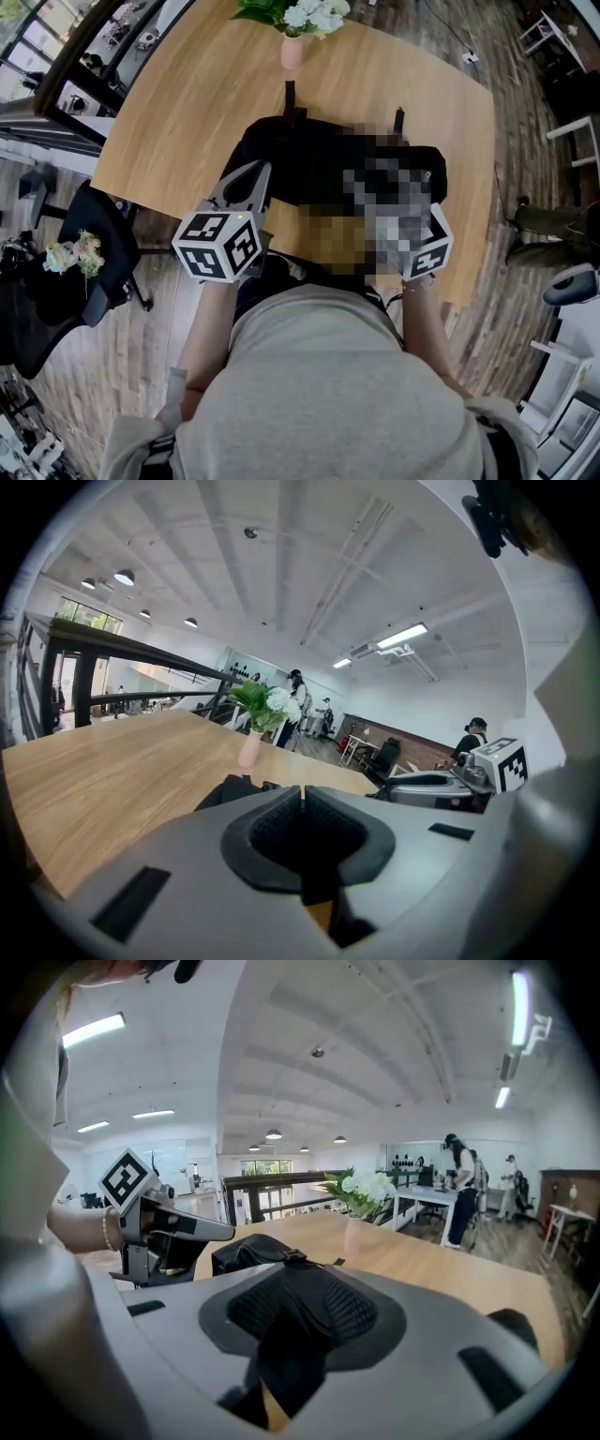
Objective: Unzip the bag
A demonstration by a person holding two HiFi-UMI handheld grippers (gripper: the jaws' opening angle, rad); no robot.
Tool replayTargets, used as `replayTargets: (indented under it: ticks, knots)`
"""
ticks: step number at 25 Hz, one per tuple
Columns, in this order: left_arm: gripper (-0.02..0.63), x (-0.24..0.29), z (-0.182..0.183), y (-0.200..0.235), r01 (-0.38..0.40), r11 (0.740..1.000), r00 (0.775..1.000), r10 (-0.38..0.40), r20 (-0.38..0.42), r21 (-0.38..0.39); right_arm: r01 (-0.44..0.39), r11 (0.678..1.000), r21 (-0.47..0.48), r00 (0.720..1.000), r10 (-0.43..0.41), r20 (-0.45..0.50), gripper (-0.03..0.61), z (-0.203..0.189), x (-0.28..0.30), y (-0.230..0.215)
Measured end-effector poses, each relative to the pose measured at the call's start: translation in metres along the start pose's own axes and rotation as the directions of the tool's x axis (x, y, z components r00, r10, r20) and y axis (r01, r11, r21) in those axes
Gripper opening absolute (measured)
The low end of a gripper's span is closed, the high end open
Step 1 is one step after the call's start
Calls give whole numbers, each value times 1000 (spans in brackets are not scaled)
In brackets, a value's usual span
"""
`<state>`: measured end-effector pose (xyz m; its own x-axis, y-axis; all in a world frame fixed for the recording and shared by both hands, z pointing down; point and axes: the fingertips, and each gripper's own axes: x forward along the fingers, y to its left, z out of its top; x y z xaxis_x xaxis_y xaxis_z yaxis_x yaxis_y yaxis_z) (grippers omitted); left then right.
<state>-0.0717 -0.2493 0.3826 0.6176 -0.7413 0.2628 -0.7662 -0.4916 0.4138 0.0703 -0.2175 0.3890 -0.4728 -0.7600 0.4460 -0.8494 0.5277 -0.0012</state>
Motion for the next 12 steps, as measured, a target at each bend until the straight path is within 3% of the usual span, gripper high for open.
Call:
replayTargets:
  ticks: [8,12]
  knots:
    - [21,21,2,-49,145,988,989,-143,-31,51,-18,984,179,991,-7,137,127,18,-19,0]
    - [21,29,1,-72,200,977,979,-196,-53,78,-1,982,191,985,-31,168,118,25,-31,-1]
